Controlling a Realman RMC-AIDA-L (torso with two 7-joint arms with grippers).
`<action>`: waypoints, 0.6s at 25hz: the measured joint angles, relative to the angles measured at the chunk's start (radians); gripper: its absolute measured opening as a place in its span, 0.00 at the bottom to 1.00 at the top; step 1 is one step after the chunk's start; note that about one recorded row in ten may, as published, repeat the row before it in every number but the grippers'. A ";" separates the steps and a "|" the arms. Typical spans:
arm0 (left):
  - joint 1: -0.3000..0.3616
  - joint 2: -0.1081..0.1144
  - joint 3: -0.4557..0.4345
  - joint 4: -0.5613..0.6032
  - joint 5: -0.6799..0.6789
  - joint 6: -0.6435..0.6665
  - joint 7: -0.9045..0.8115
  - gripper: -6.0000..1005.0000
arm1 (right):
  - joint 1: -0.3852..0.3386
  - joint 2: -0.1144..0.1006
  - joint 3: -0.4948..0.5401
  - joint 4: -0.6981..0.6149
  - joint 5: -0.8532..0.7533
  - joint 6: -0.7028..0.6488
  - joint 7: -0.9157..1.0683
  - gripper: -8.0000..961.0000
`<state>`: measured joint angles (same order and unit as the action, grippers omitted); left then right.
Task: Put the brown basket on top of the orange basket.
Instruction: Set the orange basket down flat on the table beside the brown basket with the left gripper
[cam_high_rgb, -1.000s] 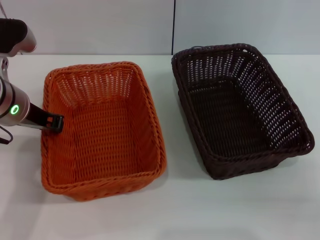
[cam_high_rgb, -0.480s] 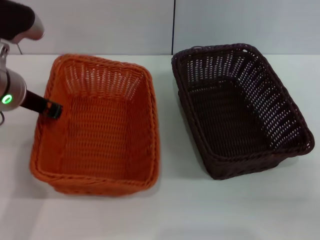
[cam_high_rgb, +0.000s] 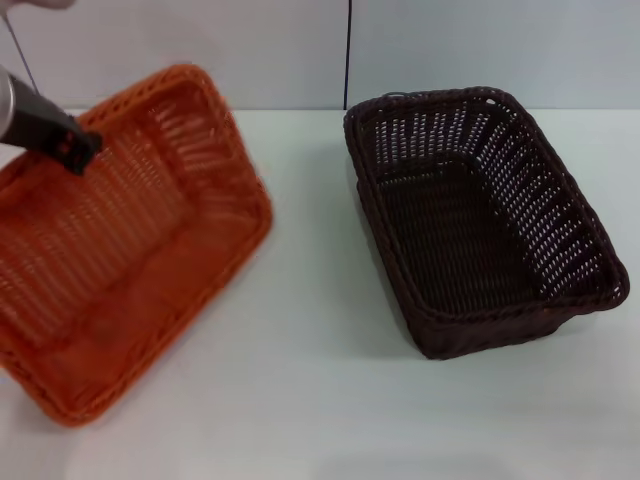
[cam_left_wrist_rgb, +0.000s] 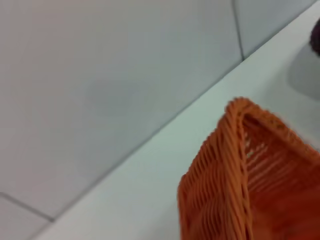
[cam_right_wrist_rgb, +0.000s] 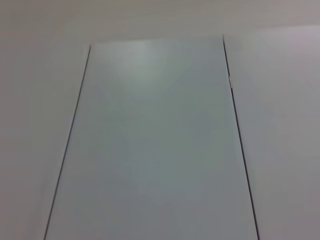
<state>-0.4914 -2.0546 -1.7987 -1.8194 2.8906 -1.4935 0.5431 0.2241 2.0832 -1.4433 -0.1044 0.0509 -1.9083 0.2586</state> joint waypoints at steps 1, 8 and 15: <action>-0.012 0.000 -0.009 -0.016 -0.001 -0.018 0.029 0.19 | -0.002 0.001 0.000 0.001 0.000 -0.015 0.002 0.84; -0.045 -0.003 -0.024 -0.142 -0.002 -0.079 0.199 0.17 | -0.014 0.006 -0.002 0.008 0.001 -0.059 0.004 0.84; -0.066 -0.002 -0.019 -0.124 -0.008 -0.120 0.337 0.17 | -0.027 0.009 -0.009 0.016 0.001 -0.104 0.005 0.84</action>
<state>-0.5575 -2.0562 -1.8180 -1.9434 2.8822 -1.6131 0.8801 0.1973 2.0919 -1.4528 -0.0884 0.0521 -2.0126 0.2638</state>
